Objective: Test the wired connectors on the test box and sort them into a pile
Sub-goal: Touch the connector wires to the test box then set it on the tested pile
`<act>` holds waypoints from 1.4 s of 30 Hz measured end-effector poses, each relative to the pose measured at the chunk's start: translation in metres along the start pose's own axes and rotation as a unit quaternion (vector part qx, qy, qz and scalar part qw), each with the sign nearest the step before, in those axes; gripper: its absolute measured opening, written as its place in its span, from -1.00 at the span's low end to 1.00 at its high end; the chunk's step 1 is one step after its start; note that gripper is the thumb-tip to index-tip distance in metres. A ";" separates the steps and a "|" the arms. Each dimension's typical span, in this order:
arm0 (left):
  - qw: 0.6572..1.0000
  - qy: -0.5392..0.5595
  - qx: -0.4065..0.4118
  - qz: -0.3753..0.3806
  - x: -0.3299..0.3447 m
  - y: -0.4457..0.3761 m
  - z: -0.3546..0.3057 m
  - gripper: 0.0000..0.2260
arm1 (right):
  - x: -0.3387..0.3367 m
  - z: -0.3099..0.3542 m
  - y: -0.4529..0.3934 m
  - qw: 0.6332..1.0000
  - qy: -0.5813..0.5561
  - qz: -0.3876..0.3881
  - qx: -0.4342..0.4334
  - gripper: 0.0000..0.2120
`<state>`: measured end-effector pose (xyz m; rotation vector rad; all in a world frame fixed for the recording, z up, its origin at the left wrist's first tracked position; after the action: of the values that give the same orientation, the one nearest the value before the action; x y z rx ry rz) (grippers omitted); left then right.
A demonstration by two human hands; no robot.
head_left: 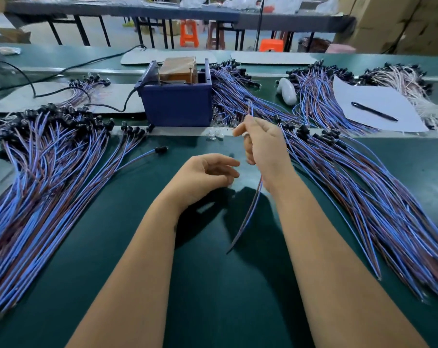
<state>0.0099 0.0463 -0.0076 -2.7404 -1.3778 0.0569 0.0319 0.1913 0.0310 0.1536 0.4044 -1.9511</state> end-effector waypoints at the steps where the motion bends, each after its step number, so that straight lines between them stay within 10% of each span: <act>1: 1.000 -0.007 -0.002 -0.011 0.001 0.000 0.001 -0.73 | -0.010 0.004 -0.001 0.998 0.068 -0.005 -0.015 -0.63; 16: 0.993 -0.107 -0.013 -0.042 0.008 -0.003 0.008 -0.74 | -0.108 -0.037 -0.013 0.755 0.637 -0.069 0.142 -0.59; 20: 0.975 -0.182 -0.002 -0.129 0.009 -0.003 0.005 -0.77 | -0.051 -0.027 -0.005 0.803 0.585 -0.100 0.055 -0.60; 23: 0.831 -0.411 0.035 -0.372 -0.024 0.009 -0.006 -0.79 | 0.013 -0.018 0.006 0.855 0.516 -0.045 -0.029 -0.63; 25: 0.797 -0.420 -0.018 -0.434 -0.053 0.020 -0.007 -0.73 | 0.051 -0.017 0.012 0.880 0.471 0.022 -0.055 -0.62; 29: 0.794 -0.431 -0.142 -0.406 -0.073 0.025 0.000 -0.60 | 0.083 -0.026 0.013 0.865 0.487 0.075 -0.090 -0.68; 35: 0.801 -0.427 -0.060 -0.416 -0.073 0.014 0.007 -0.65 | 0.078 -0.035 0.009 0.900 0.419 0.067 -0.104 -0.79; 39: 0.882 -0.116 0.157 -0.429 -0.059 0.007 -0.007 -0.73 | 0.072 -0.023 0.014 0.987 0.134 0.069 -0.050 -0.82; 42: 0.904 0.171 0.218 -0.325 -0.041 0.003 -0.019 -0.73 | 0.070 -0.016 0.014 0.986 -0.116 0.107 0.046 -0.74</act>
<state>-0.0110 0.0102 0.0112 -1.7325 -1.8107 -0.1312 0.0147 0.1312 -0.0074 0.0263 0.1375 -1.7522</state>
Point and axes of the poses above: each hand's wrist, its own y-axis away from the middle knuckle, its own x-axis out of the palm, z = x × y, the point moved 2 cm from there along -y, towards the middle knuckle, and after that the axes turned 12 degrees about y, right-handed, at the moved point
